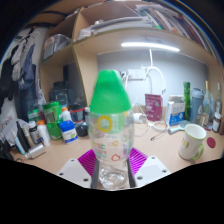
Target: Pour water
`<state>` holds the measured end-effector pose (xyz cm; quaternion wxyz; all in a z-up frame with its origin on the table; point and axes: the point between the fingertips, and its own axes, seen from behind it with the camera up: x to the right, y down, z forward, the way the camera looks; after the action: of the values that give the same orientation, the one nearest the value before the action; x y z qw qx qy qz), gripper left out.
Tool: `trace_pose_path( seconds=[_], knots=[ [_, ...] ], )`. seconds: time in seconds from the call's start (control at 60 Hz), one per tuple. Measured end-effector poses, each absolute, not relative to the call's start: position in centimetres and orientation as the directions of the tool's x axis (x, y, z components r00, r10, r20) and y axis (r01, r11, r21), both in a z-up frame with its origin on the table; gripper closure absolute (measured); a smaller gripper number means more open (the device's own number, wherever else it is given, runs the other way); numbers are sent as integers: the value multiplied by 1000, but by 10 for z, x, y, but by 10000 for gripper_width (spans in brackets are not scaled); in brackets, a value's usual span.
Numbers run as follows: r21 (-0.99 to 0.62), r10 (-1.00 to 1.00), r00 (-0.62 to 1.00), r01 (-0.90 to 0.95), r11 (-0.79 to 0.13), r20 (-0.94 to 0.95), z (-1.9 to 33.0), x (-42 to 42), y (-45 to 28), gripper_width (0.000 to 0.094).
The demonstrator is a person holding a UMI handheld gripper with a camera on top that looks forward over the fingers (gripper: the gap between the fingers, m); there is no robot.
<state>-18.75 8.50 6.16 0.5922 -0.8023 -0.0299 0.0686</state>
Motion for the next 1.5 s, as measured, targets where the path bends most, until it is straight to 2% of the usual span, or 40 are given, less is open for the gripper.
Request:
trace_pose_path(
  seconds=[0.133,0.267,0.367,0.383,0.45,0.567,0.683,0.85,1.017,1.167,1.317,1.433,1.5],
  knots=[
    [-966,99,995,3,-258,-23,64,-174,98,520],
    [-944,110,991,-40,-329,-81,59,-174,104,544],
    [-910,112,964,-182,-373,-239,83,-171,111,562],
    [-902,107,956,-215,-375,-272,90,-169,113,543],
    [-833,61,888,-401,-381,-456,118,-155,122,544],
    [-498,-53,563,-768,-402,-825,156,-127,136,546],
    [-68,-175,141,-926,-370,-974,165,-97,150,548],
    [423,-198,-379,-862,-280,-904,187,-65,156,547],
    [680,-165,-661,-697,-227,-733,208,-52,159,545],
    [776,-120,-770,-602,-189,-626,216,-42,158,545],
    [804,-125,-798,-564,-189,-589,216,-47,158,545],
    [762,-117,-758,-611,-216,-641,222,-48,156,545],
    [633,-87,-636,-727,-266,-767,236,-51,153,546]
  ],
)
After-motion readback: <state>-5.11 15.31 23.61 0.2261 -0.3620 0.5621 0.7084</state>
